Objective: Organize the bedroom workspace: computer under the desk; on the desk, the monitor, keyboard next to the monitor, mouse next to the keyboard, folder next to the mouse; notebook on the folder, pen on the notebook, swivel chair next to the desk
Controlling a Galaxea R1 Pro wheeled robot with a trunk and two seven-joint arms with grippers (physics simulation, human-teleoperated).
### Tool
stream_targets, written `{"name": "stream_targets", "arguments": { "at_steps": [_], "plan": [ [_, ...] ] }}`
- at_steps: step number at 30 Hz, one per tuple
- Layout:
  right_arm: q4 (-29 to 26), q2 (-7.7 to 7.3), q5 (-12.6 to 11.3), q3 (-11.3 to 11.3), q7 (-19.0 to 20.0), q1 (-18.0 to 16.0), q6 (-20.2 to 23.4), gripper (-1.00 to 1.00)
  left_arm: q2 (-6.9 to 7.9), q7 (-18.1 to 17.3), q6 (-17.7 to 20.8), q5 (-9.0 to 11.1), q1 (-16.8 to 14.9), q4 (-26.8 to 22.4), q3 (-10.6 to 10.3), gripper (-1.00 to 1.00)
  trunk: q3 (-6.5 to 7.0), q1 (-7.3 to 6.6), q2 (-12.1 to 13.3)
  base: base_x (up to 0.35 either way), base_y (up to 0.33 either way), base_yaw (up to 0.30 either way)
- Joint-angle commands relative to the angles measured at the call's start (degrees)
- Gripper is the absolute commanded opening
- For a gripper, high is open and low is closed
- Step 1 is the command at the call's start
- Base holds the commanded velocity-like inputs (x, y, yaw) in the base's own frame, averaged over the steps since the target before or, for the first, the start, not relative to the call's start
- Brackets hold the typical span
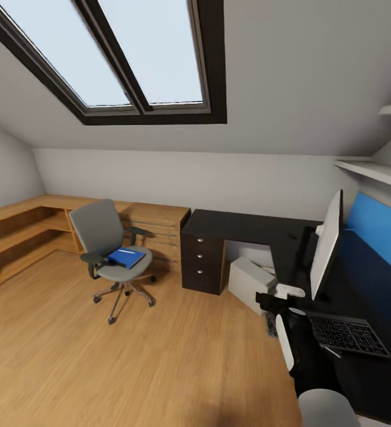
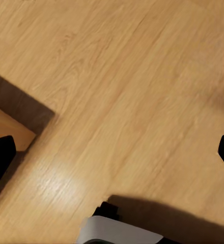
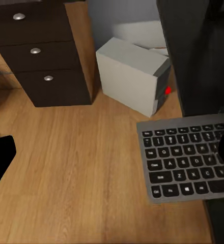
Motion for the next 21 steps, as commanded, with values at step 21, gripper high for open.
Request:
{"name": "stream_targets", "arguments": {
  "at_steps": [21],
  "plan": [
    [1.3, 0.06, 0.5, 0.0, 0.1, 0.0, -1.2, 1.0, 0.27, 0.1, -0.3, 0.3, 0.0, 0.0, 0.3, 1.0, -0.09, 0.03, -0.1, -0.145, -0.298, -0.11]
  ]
}}
